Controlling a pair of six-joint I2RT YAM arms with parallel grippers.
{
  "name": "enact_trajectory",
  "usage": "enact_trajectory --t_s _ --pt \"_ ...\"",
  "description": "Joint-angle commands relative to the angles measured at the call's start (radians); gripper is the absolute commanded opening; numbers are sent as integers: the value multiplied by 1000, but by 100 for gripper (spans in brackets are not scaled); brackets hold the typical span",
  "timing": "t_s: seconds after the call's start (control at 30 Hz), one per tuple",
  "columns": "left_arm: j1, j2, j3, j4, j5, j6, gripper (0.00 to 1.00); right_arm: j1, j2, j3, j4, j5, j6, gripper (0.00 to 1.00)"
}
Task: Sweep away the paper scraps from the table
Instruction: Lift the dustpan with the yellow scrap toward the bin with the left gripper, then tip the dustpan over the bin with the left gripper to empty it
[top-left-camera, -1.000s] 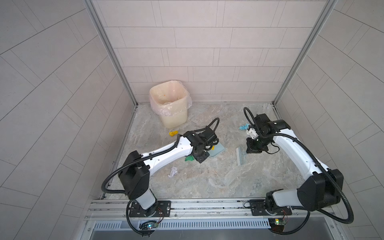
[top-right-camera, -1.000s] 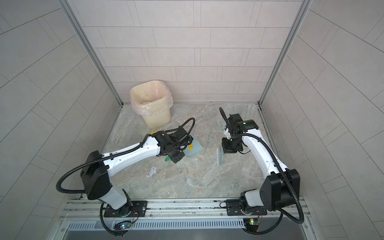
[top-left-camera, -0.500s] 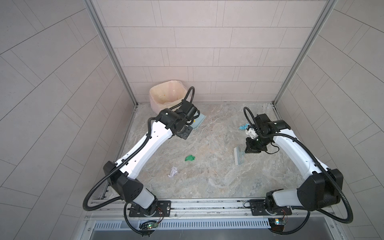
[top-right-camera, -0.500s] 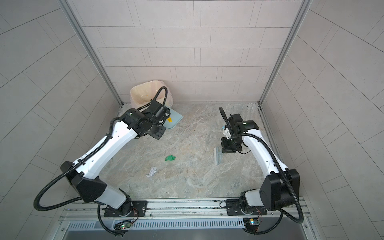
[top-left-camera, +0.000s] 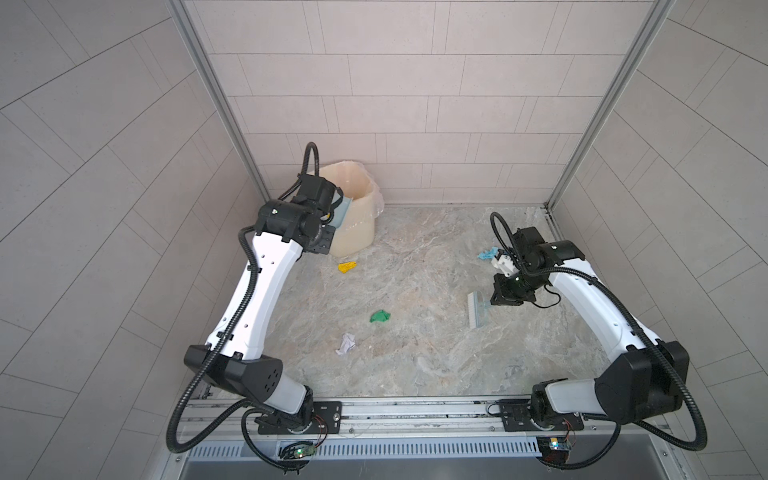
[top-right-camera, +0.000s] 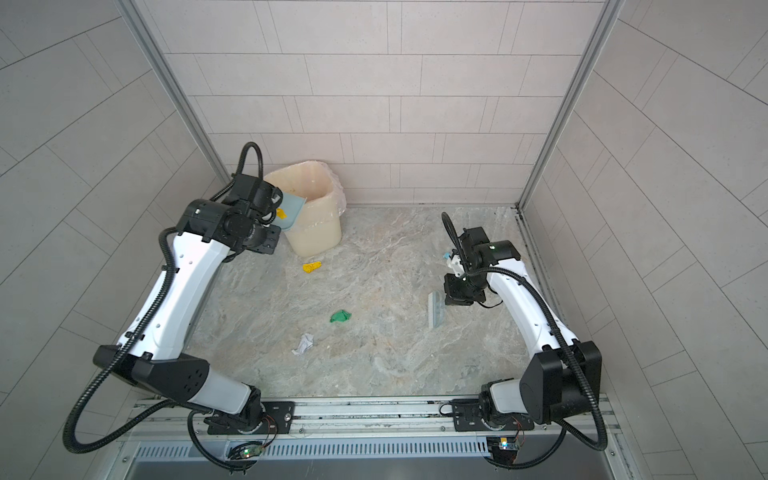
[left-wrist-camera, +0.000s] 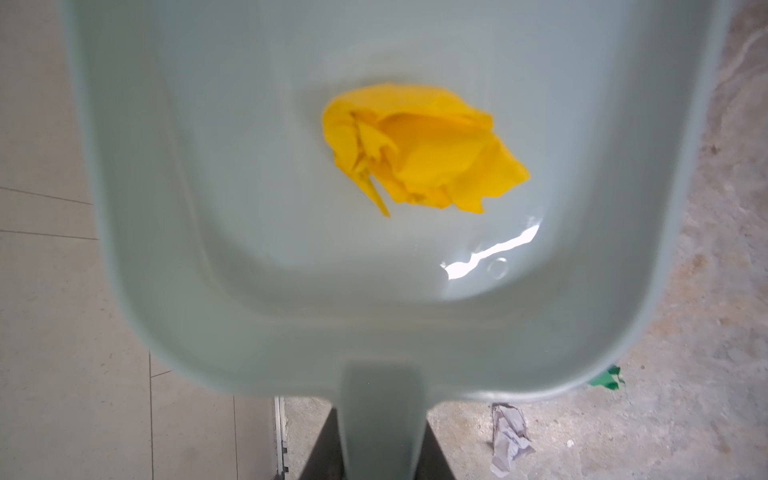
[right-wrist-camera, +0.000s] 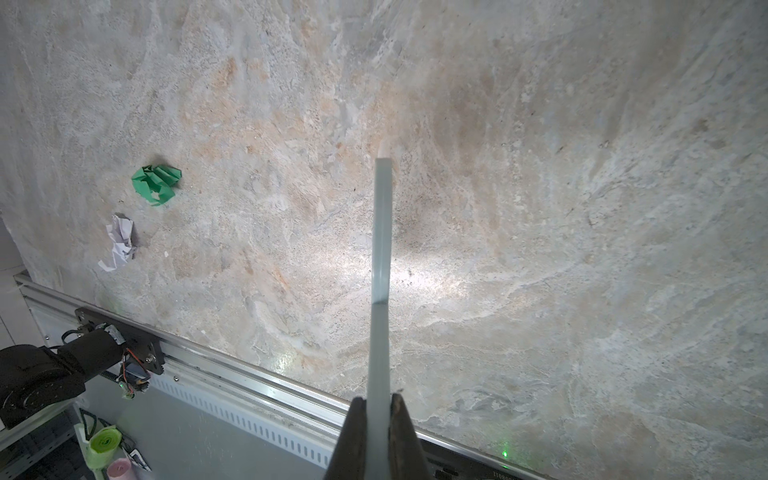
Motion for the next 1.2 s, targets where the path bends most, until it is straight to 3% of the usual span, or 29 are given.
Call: enact_trajectory --t_s 0.0,0.2,0.6,0.93,1.17 --pt "61 34 66 -11 11 8 0 -6 -27 -2 -9 -9 -9 0" --pt "151 137 188 -5 47 34 0 -8 -30 -4 -11 -18 -6 0" --pt "152 351 391 -32 -128 143 0 -10 -31 7 -47 -26 -6 0" --pt "95 413 424 18 -365 282 0 -9 -10 47 -68 -29 -5 0" --pt "18 424 339 151 -582 461 0 -9 -5 62 -81 -28 -11 0"
